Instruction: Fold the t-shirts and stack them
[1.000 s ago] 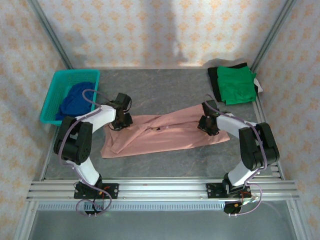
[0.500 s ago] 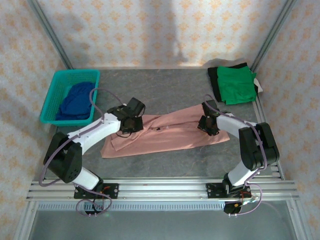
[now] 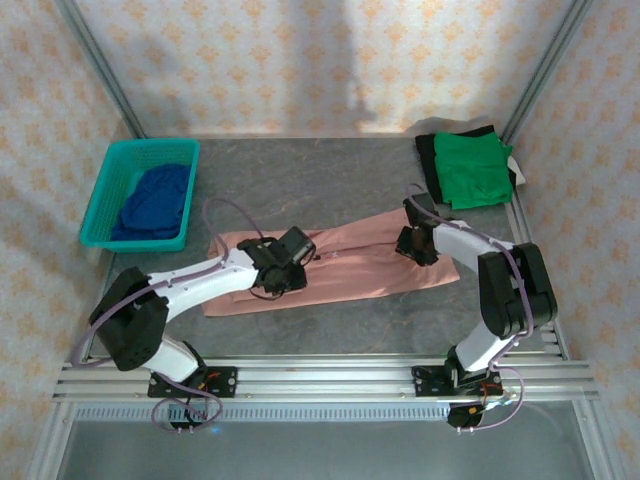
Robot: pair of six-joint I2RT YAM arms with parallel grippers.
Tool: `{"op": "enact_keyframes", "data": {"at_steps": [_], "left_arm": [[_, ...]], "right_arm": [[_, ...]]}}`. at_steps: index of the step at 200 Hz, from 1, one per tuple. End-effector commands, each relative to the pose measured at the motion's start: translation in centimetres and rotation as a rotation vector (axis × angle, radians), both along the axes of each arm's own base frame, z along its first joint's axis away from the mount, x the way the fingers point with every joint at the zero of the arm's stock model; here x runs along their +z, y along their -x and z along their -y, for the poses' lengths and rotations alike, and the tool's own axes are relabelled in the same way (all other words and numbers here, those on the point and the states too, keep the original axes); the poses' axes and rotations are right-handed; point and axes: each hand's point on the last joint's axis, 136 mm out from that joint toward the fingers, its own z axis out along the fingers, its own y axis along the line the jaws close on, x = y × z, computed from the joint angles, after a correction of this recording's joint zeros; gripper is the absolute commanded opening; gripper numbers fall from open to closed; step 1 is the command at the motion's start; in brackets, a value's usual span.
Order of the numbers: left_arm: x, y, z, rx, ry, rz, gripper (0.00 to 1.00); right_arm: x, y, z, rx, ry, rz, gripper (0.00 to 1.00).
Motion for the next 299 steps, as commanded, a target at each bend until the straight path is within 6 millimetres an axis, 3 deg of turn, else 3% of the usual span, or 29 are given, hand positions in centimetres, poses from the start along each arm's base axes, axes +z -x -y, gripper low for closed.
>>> {"op": "enact_keyframes", "data": {"at_steps": [1,17,28,75,107,153,186,226,299], "left_arm": [[1.4,0.1,1.0,0.054,0.113,0.038,0.47],[1.6,0.1,0.0,0.053,0.088,0.048,0.62],[1.6,-0.2,-1.3,0.061,0.048,0.043,0.66],[0.1,-5.1,-9.1,0.141,-0.148,0.026,0.61],[-1.3,-6.7,-10.8,0.117,-0.225,-0.023,0.61],[-5.1,-3.6,-10.6,0.078,-0.218,-0.145,0.51],[-3.8,-1.0,-9.9,0.029,-0.254,-0.131,0.51],[-3.5,2.3,-9.7,0.050,-0.261,-0.112,0.50],[-2.4,6.6,-9.0,0.100,-0.099,-0.051,0.48]], "right_arm": [[0.5,-0.5,0.3,0.014,0.025,-0.013,0.36],[1.1,-1.0,0.1,0.013,0.017,0.004,0.36],[1.5,-1.3,-0.2,0.010,0.004,0.017,0.36],[1.8,-2.4,-1.9,0.021,-0.040,0.034,0.37],[1.2,-2.3,-2.0,0.015,-0.040,0.023,0.37],[0.4,-1.6,-1.6,0.005,-0.030,0.004,0.37],[-0.1,-1.3,-1.5,0.009,-0.024,-0.007,0.39],[-0.3,-1.2,-1.7,0.008,-0.036,-0.006,0.40],[0.7,-1.5,-2.0,0.014,-0.055,0.014,0.40]]}}
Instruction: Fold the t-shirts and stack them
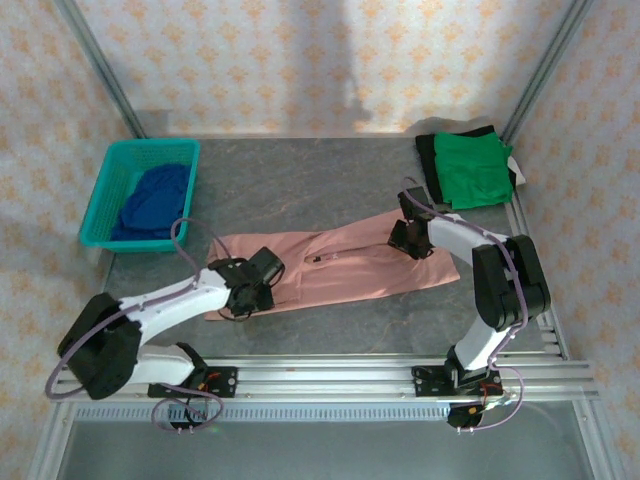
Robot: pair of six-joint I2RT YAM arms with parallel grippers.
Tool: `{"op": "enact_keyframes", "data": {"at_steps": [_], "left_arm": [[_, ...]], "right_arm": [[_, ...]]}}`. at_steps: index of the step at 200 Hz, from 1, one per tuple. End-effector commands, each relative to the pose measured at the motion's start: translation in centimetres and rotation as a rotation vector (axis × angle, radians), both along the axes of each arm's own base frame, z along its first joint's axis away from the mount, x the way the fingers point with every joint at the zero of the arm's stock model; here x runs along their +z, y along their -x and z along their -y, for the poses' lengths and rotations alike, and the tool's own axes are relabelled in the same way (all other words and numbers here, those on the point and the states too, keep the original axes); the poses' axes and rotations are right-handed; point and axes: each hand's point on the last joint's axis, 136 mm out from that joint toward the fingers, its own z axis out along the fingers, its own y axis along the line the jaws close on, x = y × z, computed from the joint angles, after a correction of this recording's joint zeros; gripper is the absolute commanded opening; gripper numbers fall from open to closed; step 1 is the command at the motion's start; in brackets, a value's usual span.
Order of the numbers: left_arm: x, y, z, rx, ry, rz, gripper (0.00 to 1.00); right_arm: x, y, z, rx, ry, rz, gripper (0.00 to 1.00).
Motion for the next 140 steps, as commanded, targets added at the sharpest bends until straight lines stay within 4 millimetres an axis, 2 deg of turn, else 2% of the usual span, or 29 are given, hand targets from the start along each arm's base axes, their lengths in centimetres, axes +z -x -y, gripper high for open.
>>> {"op": "enact_keyframes", "data": {"at_steps": [1,30,51,66,79,103,140], "left_arm": [[0.6,1.5,-0.4,0.056,0.043,0.009,0.48],[2.9,1.8,-0.8,0.064,0.100,0.085,0.50],[5.3,0.1,-1.0,0.058,0.094,0.182,0.59],[6.1,-1.8,-1.0,0.058,0.071,0.201,0.61],[5.6,-3.7,-1.6,0.093,0.051,0.171,0.63],[3.0,-7.8,-2.8,0.187,0.059,0.120,0.61],[0.0,-13.2,-2.5,0.179,-0.003,0.036,0.59]], "right_arm": [[0.5,0.0,-0.1,-0.007,-0.004,0.011,0.40],[1.6,-0.2,-0.4,-0.005,-0.028,0.033,0.40],[3.4,-0.8,-1.4,0.017,-0.067,0.086,0.40],[4.7,-1.6,-2.0,0.036,-0.071,0.125,0.40],[5.0,-2.5,-2.2,0.045,-0.062,0.142,0.41],[3.1,-3.7,-1.7,0.050,0.018,0.080,0.40],[0.5,-4.1,0.2,0.031,0.149,0.023,0.39]]}}
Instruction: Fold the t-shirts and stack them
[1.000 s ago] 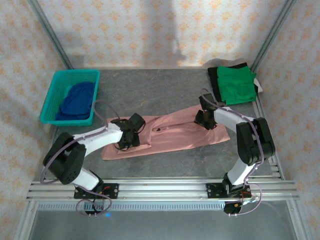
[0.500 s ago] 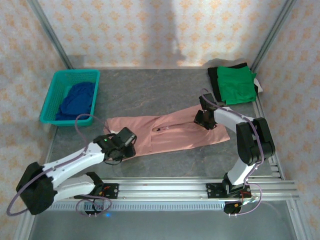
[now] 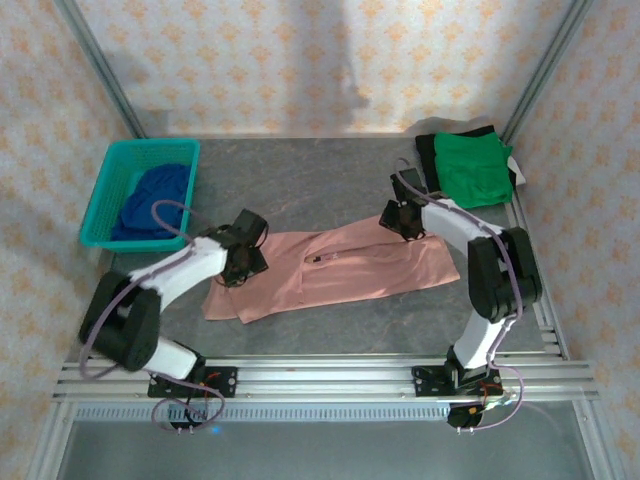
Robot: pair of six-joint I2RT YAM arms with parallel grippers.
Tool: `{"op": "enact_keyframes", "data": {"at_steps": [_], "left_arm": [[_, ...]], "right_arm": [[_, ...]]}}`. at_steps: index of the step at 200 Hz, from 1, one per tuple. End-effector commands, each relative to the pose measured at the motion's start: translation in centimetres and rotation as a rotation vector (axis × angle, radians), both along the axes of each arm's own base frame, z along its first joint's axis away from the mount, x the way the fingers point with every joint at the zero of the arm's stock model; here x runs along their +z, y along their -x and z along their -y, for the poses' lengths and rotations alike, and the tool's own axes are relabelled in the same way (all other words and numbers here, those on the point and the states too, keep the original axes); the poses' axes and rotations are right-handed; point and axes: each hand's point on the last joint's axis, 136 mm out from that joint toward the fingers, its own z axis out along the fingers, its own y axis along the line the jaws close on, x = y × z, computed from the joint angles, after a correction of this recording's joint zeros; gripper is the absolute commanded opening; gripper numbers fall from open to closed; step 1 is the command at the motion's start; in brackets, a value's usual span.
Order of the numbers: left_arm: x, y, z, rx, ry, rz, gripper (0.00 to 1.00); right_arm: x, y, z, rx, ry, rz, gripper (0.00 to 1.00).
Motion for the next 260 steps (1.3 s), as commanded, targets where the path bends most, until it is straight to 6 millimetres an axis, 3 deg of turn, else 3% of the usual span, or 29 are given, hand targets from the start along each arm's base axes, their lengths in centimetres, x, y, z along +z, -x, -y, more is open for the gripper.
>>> {"op": "enact_keyframes", "data": {"at_steps": [1,30,62,88,103,116,130,145,165,181,198,230,260], "left_arm": [[-0.5,-4.1,0.7,-0.043,-0.006,0.018,0.59],[-3.0,-7.1,0.2,-0.043,-0.039,-0.046,0.58],[-5.0,-10.8,-0.9,-0.044,-0.059,-0.096,0.58],[-4.8,-16.3,0.0,-0.093,-0.037,-0.081,0.58],[-4.2,-19.9,1.5,-0.143,-0.009,-0.061,0.58],[-2.9,-22.7,3.2,-0.185,0.035,-0.026,0.58],[-1.5,-24.3,4.2,-0.196,0.045,-0.009,0.59],[0.3,-24.7,4.0,-0.217,0.020,0.016,0.64],[0.9,-23.7,3.7,-0.203,0.020,0.040,0.73],[-0.3,-22.8,4.2,-0.168,0.064,0.052,0.75],[-2.9,-22.3,5.2,-0.167,0.109,0.007,0.73],[-6.7,-22.9,6.6,-0.161,0.141,-0.048,0.67],[-7.5,-26.3,8.7,-0.191,0.184,-0.003,0.64]], "right_arm": [[-2.1,0.7,2.2,-0.017,0.143,-0.069,0.39],[-3.5,2.0,3.5,-0.034,0.204,-0.141,0.38],[-4.4,7.6,3.3,-0.074,0.122,-0.245,0.37],[-4.2,12.2,2.0,-0.054,0.052,-0.250,0.38],[-3.1,14.0,2.4,-0.041,0.091,-0.251,0.39],[-1.3,14.0,3.0,-0.040,0.118,-0.192,0.40],[0.2,12.8,2.9,-0.026,0.116,-0.109,0.41],[0.8,11.5,2.4,0.004,0.121,-0.073,0.41],[-0.1,10.0,1.7,0.052,0.144,-0.089,0.41],[-1.3,9.1,2.5,0.052,0.230,-0.117,0.41],[-2.8,8.6,3.2,0.053,0.298,-0.161,0.40],[-5.2,11.0,3.1,0.037,0.269,-0.266,0.38],[-5.6,14.9,1.6,-0.003,0.160,-0.289,0.38]]}}
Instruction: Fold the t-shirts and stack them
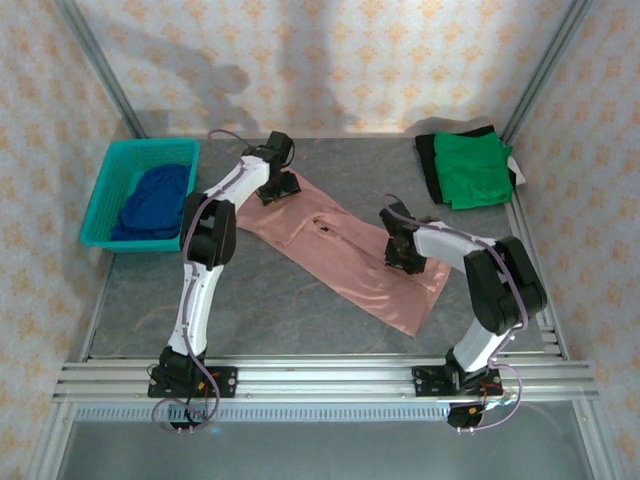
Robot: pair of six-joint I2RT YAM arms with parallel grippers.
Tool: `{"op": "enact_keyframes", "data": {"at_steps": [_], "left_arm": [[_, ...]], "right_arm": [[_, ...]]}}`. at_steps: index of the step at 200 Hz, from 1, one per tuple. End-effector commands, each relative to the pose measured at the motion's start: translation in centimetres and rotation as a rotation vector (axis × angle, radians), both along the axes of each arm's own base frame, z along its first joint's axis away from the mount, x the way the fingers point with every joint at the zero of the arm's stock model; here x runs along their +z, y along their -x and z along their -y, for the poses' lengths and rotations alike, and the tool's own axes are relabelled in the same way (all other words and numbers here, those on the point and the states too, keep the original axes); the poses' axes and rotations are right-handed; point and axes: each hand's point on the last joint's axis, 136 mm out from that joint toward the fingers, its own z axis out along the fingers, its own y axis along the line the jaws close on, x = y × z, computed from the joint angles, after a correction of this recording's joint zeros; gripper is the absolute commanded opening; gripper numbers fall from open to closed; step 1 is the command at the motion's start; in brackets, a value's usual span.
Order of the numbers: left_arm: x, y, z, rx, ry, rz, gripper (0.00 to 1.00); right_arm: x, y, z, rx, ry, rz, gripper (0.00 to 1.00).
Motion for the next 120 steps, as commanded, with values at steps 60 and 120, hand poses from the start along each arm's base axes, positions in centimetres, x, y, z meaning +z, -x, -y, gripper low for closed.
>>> {"op": "enact_keyframes", "data": {"at_steps": [60,120], "left_arm": [[-1.5,-8.0,10.4,-0.118,0.356,0.195,0.72],[10.0,-9.5,8.0,-0.092,0.257,0.403,1.00]], "right_arm": [[3.4,8.3,-6.1,0.031,-0.111,0.013,0.41],[0.9,8.7,-5.2,0.054,-0.028,-0.007,0.41]]}}
